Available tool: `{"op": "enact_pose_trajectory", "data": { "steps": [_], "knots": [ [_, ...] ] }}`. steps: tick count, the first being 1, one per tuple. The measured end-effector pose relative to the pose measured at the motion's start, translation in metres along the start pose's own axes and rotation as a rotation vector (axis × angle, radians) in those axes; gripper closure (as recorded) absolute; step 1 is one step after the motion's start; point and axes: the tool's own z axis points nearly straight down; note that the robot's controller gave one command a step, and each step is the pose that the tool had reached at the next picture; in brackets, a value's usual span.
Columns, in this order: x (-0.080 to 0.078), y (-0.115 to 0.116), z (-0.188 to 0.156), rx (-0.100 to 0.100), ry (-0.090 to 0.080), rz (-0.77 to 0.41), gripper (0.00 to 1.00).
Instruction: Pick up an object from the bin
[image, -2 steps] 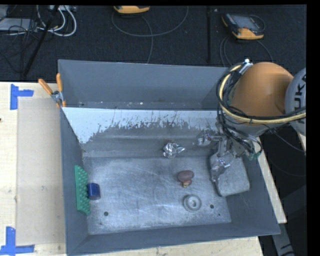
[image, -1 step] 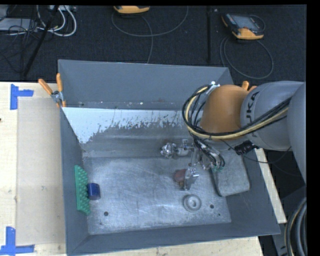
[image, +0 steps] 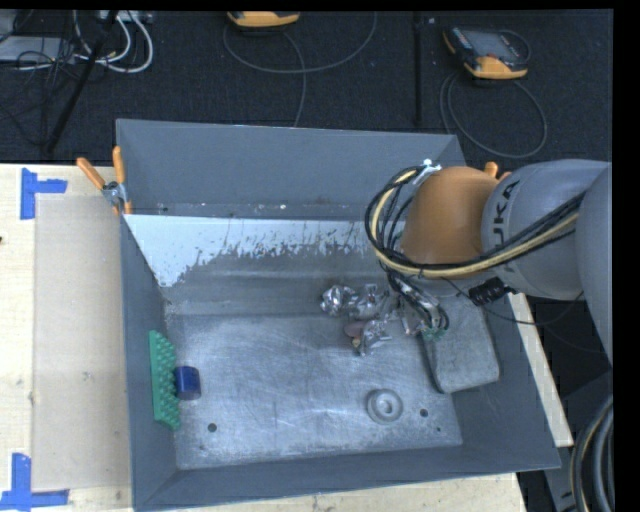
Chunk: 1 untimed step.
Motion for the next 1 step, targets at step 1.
{"op": "enact_pose_trajectory", "data": {
  "steps": [1],
  "knots": [
    [-0.0055, -0.0159, -0.1394, 0.001, 0.008, -0.067, 1.00]
  ]
}}
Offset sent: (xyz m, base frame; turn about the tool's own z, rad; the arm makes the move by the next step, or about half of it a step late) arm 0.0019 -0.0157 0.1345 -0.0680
